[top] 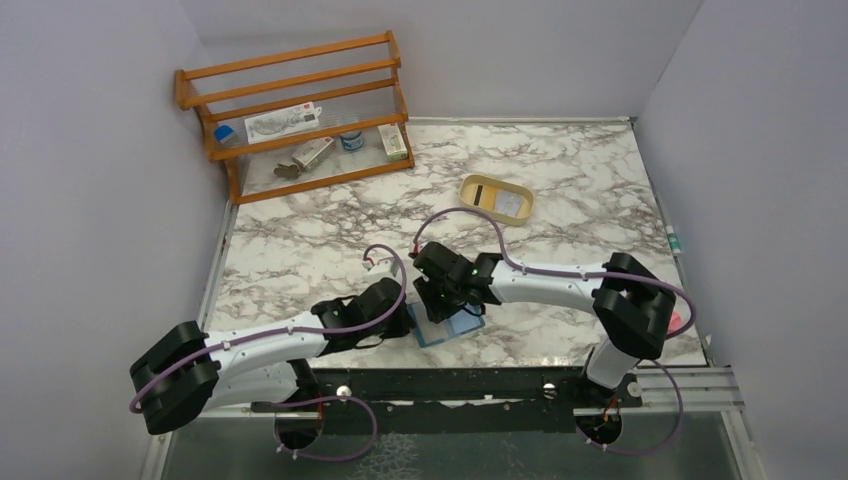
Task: Take the credit cards out of the card holder
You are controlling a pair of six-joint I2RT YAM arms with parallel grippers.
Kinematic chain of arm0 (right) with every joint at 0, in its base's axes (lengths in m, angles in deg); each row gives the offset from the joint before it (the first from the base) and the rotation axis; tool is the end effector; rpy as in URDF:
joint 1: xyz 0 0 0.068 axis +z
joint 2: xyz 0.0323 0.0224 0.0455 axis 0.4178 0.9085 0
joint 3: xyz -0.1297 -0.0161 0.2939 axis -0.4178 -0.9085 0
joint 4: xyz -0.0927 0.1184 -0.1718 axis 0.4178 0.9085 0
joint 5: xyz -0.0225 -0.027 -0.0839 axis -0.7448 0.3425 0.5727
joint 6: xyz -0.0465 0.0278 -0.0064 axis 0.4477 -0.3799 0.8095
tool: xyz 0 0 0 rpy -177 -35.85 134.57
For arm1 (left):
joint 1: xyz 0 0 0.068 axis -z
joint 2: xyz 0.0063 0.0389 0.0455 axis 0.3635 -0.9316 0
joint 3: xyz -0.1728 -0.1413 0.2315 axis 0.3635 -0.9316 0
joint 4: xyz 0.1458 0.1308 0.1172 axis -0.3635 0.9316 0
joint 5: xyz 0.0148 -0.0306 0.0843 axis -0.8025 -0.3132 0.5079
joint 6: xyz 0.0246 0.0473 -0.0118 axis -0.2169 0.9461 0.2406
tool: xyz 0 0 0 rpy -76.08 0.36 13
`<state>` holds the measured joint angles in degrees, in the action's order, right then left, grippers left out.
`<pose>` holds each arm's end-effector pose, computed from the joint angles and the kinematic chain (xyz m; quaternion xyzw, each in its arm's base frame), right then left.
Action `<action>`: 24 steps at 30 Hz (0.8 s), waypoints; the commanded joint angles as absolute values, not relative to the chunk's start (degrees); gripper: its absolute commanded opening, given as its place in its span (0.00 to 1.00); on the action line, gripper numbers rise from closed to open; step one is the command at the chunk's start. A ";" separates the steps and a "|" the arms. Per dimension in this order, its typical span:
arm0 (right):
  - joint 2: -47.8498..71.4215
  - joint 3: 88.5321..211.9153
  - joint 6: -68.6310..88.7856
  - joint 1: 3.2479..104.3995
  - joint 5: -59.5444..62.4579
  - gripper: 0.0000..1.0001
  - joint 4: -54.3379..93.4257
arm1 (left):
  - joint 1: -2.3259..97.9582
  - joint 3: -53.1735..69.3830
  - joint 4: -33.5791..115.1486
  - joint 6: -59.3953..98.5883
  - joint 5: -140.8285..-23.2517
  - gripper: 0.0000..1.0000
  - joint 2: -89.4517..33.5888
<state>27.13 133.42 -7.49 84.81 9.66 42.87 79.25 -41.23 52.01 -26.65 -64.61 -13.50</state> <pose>0.1549 0.2689 0.2484 -0.2962 0.9229 0.1619 0.1853 0.0814 -0.1187 0.2253 -0.0283 0.9283 -0.2680 0.2561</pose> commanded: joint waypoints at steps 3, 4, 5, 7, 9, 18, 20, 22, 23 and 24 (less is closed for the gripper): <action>27.11 138.84 -7.01 88.34 16.97 0.39 51.24 | 78.73 -38.64 53.27 -25.32 -65.23 0.00 -12.67; 27.57 139.06 -7.09 88.86 17.22 0.39 51.47 | 78.65 -38.52 53.40 -25.19 -65.25 0.00 -12.79; 27.90 139.10 -7.29 89.43 17.31 0.39 51.52 | 78.65 -38.45 53.51 -25.10 -65.30 0.00 -12.84; 28.26 138.81 -7.89 90.29 17.22 0.40 51.23 | 78.54 -38.18 53.81 -24.93 -65.38 0.00 -12.92; 28.55 138.31 -8.52 90.63 17.20 0.40 50.85 | 78.48 -38.14 54.00 -24.94 -65.43 0.00 -12.83; 27.86 134.31 -11.05 90.88 15.07 0.44 43.75 | 77.94 -38.08 54.75 -24.83 -65.34 0.00 -12.14; 26.94 132.78 -11.67 90.88 13.89 0.44 40.93 | 77.84 -38.49 54.62 -24.97 -65.34 0.00 -12.00; 26.35 131.59 -12.12 90.88 12.79 0.44 38.66 | 77.75 -38.80 54.36 -25.29 -65.52 0.00 -11.85; 26.12 130.98 -12.30 90.94 12.53 0.44 37.71 | 77.67 -38.96 54.24 -25.36 -65.56 0.00 -11.89; 25.74 130.49 -12.51 91.03 12.37 0.44 36.83 | 77.66 -39.01 54.23 -25.37 -65.68 0.00 -11.90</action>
